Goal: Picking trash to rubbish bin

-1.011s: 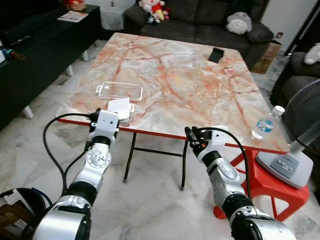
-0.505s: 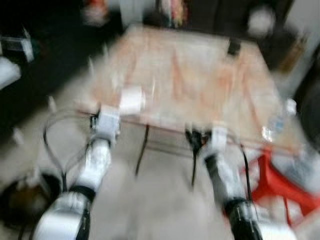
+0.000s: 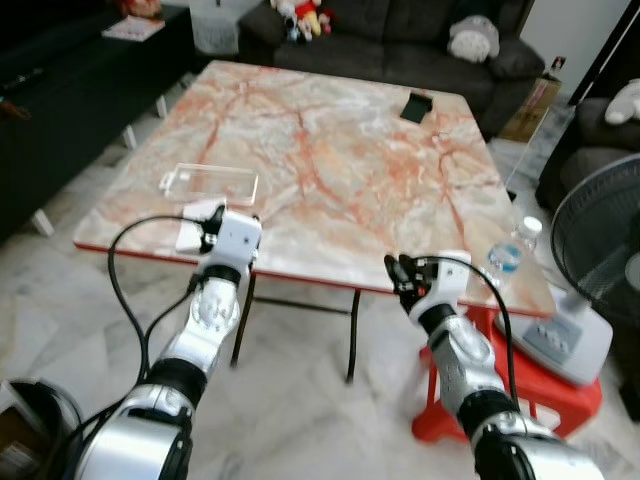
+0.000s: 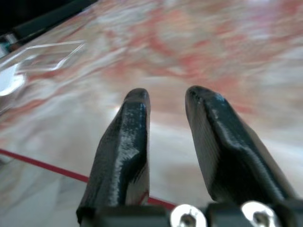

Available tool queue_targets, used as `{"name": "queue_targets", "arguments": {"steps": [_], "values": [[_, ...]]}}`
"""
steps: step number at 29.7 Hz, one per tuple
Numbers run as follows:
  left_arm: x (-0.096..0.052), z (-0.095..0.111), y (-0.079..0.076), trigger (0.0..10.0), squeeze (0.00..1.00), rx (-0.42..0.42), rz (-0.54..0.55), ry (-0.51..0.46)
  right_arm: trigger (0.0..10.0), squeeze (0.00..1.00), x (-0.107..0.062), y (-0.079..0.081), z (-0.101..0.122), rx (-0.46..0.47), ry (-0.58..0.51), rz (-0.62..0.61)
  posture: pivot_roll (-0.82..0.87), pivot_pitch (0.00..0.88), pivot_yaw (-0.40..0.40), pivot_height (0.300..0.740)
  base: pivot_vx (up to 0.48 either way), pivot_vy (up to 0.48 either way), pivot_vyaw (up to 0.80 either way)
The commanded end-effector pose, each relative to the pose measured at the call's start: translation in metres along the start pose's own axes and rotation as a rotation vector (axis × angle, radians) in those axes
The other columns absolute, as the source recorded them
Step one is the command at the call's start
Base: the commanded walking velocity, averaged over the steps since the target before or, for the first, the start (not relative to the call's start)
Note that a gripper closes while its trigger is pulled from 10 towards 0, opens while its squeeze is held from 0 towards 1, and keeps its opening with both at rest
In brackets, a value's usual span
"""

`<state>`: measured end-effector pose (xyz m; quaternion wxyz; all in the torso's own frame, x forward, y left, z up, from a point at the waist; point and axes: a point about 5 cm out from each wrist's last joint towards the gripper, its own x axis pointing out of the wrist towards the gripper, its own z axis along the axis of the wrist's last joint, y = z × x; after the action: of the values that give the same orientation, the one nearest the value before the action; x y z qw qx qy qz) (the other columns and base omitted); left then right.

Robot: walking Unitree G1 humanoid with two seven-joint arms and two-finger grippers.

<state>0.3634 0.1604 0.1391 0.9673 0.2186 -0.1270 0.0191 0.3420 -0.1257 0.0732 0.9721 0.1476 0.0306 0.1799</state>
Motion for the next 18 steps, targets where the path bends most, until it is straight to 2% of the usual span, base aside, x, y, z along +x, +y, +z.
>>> {"name": "queue_targets", "arguments": {"steps": [1, 5, 10, 18], "values": [[0.004, 0.0092, -0.0063, 10.0, 0.0, -0.019, -0.003, -0.026, 10.0, 0.0, -0.0019, -0.0089, 0.0046, -0.014, 0.0, -0.02, 0.02, 0.049, -0.136, 0.74, 0.416, 0.0, 0.0], [0.0042, 0.0096, -0.0062, 10.0, 0.0, -0.016, 0.001, -0.028, 10.0, 0.0, -0.0018, -0.0069, 0.0063, -0.061, -0.011, -0.005, 0.02, 0.049, -0.137, 0.74, 0.414, 0.0, 0.46], [0.0042, 0.01, -0.006, 10.0, 0.0, -0.014, 0.003, -0.03, 10.0, 0.0, -0.0016, -0.0062, 0.0055, -0.037, -0.01, 0.002, 0.02, 0.048, -0.137, 0.74, 0.415, 0.0, 0.8], [0.0047, 0.0114, -0.0048, 10.0, 0.0, -0.005, 0.011, -0.039, 10.0, 0.0, -0.0018, -0.0061, 0.0036, -0.021, 0.001, 0.004, 0.02, 0.05, -0.137, 0.74, 0.363, 0.0, 0.0]]}}
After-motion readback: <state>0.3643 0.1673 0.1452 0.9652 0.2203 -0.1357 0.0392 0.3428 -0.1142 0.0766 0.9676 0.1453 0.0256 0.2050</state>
